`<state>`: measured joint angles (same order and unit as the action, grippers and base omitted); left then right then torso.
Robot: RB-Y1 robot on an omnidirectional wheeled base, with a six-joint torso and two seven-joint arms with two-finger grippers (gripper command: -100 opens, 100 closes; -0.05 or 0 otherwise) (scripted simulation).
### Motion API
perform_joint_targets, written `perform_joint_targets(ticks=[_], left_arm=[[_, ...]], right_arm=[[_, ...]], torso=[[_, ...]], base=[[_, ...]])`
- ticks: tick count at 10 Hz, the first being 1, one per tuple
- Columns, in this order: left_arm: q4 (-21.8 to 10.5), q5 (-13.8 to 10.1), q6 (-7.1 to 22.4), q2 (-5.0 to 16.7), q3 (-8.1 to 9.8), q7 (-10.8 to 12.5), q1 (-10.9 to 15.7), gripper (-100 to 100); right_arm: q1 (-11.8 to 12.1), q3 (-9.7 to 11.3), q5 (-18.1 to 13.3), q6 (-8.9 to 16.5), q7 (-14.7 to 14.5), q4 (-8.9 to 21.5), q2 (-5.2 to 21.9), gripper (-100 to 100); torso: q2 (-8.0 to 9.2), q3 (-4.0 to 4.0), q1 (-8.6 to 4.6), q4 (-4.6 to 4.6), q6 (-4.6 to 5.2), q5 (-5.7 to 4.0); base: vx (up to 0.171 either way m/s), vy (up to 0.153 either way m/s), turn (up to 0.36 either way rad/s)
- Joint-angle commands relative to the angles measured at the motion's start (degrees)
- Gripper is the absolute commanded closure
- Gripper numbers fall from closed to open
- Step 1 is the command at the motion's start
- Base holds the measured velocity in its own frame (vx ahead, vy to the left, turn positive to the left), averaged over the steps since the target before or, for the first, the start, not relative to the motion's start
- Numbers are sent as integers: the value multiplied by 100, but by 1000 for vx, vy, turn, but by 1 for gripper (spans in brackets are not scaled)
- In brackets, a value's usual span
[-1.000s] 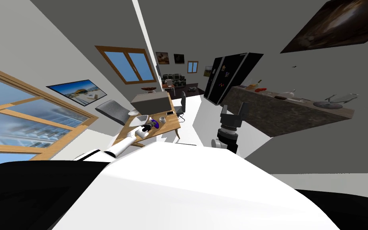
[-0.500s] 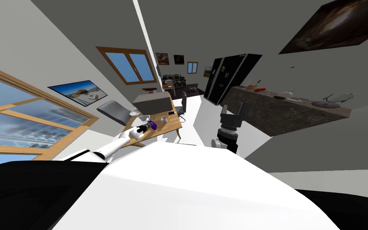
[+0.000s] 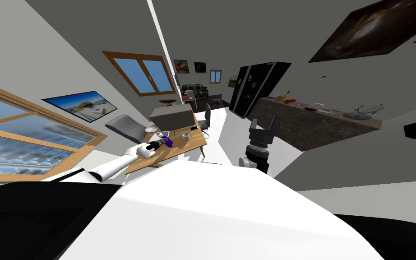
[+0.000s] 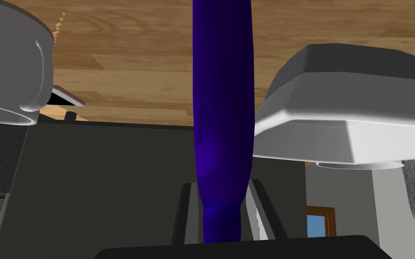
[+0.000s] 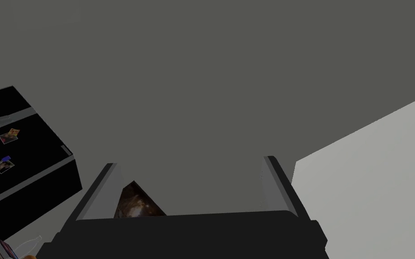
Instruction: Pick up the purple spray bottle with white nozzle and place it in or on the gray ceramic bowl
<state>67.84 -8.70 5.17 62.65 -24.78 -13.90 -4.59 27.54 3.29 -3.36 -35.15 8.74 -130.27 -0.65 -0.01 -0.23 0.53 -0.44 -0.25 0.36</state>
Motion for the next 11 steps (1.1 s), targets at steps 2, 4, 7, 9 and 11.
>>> perform_joint_targets(ticks=[2,4,7,9,11], left_arm=[[-193,-268,-135,374,-147,112,53,100],[-240,-353,-160,514,-178,155,59,100],[-334,-500,-191,780,-227,236,78,100],[-424,-614,-198,1027,-258,310,105,100],[-466,-661,-192,1143,-268,344,119,100]], right_arm=[[0,0,0,0,0,0,0,0],[0,0,0,0,0,0,-1,0],[0,1,0,0,0,0,-1,0],[0,0,0,0,0,0,-1,0],[0,0,0,0,0,0,0,0]], torso=[[-1,-1,-1,-1,-1,0],[-9,-2,11,4,-13,-14],[-20,2,83,24,-50,-54],[-19,5,130,29,-79,-66],[-20,10,171,38,-108,-84]], base=[[-5,54,-81],[-9,22,-52],[-6,33,-85],[-12,41,-77],[-5,30,-35]])
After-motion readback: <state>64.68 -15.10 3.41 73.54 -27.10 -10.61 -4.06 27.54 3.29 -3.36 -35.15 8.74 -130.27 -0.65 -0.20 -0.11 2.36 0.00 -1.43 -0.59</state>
